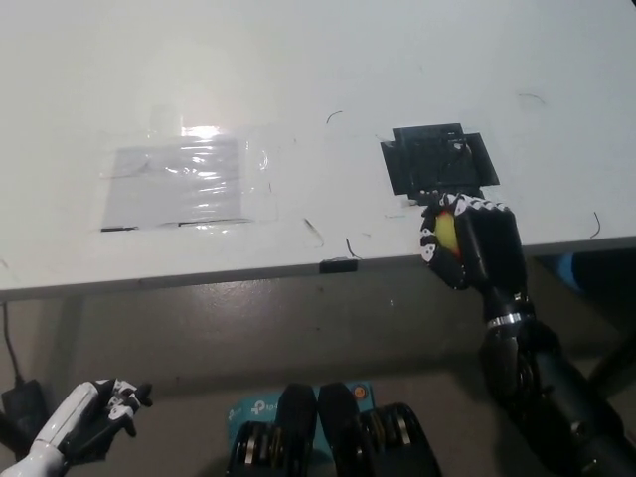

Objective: The robot uses right hand to squeeze a small tennis ball placed on the black area of the table

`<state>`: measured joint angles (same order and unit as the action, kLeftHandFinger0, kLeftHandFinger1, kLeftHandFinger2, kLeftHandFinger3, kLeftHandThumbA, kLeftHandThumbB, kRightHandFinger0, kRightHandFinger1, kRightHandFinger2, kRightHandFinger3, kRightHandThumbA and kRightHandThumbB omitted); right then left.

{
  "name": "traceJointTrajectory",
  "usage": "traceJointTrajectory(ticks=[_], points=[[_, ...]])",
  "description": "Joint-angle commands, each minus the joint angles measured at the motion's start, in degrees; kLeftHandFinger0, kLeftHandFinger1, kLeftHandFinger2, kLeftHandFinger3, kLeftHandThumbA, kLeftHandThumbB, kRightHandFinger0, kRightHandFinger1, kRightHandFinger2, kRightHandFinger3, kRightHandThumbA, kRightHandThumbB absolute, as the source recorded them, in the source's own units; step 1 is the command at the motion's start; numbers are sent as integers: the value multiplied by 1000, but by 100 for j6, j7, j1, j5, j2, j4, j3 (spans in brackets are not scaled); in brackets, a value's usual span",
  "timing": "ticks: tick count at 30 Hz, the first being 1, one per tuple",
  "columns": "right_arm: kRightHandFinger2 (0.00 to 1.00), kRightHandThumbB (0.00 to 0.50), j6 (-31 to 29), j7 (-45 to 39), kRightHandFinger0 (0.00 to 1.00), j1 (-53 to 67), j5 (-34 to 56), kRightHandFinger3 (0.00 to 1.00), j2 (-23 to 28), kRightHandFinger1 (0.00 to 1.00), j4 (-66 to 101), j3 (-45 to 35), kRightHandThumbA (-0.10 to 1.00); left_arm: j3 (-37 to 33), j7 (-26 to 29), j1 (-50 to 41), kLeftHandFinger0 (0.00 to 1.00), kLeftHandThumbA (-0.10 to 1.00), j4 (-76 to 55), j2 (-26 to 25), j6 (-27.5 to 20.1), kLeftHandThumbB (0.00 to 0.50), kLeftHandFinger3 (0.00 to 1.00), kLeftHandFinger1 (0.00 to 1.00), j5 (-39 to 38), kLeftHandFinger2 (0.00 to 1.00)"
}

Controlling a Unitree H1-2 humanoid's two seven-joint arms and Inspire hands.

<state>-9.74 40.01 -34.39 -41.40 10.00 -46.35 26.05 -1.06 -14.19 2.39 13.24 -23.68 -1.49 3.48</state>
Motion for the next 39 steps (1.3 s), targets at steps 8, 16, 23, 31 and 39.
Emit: traceJointTrajectory(ticks=[8, 16, 23, 31, 39], points=[[234, 283, -287, -8, 0, 109, 669, 163, -107, 0, 1044, -1099, -100, 14, -63, -187, 132, 677, -49, -162, -179, 454, 455, 95, 54, 243], [245, 298, -185, -188, 0, 80, 706, 169, -132, 0, 1643, -1464, -100, 23, -50, -266, 107, 663, -125, -132, -48, 463, 421, 90, 73, 244], [220, 299, -294, -278, 0, 26, 1414, 127, -401, 0, 2202, -2063, -100, 21, -27, -299, 118, 673, -29, -144, -179, 469, 434, 75, 102, 232], [45, 131, 707, -1147, 0, 134, 5549, 24, -1835, 0, 3607, -3939, -100, 71, 24, -289, 102, 657, 33, -98, -219, 492, 416, 85, 63, 289], [268, 23, 1073, -1225, 0, 308, 6477, 302, -2283, 0, 3817, -4458, -100, 61, 42, -310, 89, 648, 64, -91, -301, 494, 392, 61, 91, 275]])
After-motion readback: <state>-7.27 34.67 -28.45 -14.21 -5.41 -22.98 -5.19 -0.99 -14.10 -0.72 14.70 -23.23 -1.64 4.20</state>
